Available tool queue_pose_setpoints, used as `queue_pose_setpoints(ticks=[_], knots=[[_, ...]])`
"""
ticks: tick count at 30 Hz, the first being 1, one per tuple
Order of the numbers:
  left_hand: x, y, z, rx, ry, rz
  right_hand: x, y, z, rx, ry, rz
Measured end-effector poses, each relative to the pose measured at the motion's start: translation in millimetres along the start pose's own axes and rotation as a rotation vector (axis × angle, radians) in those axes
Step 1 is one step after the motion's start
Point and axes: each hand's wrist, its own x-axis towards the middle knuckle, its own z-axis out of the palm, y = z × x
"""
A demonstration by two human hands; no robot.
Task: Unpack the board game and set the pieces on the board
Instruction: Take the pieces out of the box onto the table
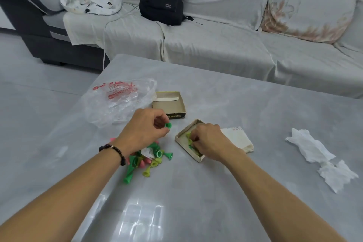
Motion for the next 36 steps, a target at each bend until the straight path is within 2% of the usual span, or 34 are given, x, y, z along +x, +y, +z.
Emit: queue_pose_setpoints(ticks=[4, 6, 9, 14, 17, 20, 22, 29, 34, 36], knots=[[-11, -4, -9, -0.020, 0.026, -0.017, -1, -7, -7, -0.093, -0.025, 0.023], [-19, -6, -18, -0.040, 0.048, -0.023, -2, -15, -15, -0.087, 0.033, 0.058], [-34, -9, -32, -0.069, 0.066, -0.050, -8, -36, -27, 0.073, 0.125, 0.060], [-84, -26, -46, -0.176, 0.132, -0.071, -25, -92, -10, 0.119, -0.046, -0.106], [-109, -42, -51, -0.017, 0.146, -0.047, -29, -105, 4, 0.118, -0.048, -0.110], [-118, -51, -48, 0.286, 0.025, 0.033, -32, -112, 9, 0.142, -0.010, -0.114], [-118, -50, -44, 0.387, -0.038, 0.039, -33, -114, 10, 0.176, 0.000, -0.121], [-101, -36, -49, 0.456, -0.055, 0.018, -40, -92, -3, 0.264, 0.041, -0.147], [-70, -13, -30, 0.489, -0.057, 0.091, -34, -30, -22, 0.278, 0.171, 0.070], [-51, 2, -15, 0.477, -0.092, 0.132, -30, -9, -24, 0.281, 0.109, 0.155]])
